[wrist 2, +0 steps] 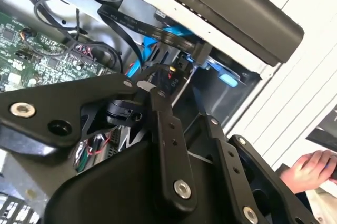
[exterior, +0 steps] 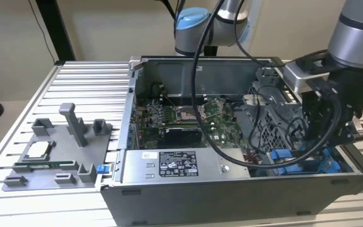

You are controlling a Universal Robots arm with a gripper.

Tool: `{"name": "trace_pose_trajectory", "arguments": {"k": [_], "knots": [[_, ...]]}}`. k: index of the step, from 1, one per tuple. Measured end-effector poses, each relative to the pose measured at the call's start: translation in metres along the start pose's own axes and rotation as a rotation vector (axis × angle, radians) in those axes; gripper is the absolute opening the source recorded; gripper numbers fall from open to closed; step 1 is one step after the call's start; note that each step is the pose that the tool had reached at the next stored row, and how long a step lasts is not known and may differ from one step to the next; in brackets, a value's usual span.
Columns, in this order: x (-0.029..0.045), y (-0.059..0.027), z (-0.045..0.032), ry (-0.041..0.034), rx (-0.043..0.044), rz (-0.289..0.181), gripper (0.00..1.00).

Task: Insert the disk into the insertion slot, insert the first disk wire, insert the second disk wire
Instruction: 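Insert the first disk wire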

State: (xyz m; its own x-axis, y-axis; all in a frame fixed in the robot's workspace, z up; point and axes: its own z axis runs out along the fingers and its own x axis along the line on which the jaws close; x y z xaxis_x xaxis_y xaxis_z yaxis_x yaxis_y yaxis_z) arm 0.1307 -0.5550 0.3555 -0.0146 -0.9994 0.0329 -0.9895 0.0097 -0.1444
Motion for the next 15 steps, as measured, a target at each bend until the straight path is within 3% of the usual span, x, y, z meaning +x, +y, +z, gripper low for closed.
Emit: {"name": "trace_pose_trajectory", "arguments": {"k": [2,6,15], "knots": [[0.0002,-0.0012,-0.0081,0.0,-0.0004,0.0,1.0],[0.0003,-0.0033,-0.0081,0.0002,-0.0032,0.0,1.0],[-0.0001,-0.0261,-0.0058,0.0008,-0.0768,-0.003,1.0]]}}
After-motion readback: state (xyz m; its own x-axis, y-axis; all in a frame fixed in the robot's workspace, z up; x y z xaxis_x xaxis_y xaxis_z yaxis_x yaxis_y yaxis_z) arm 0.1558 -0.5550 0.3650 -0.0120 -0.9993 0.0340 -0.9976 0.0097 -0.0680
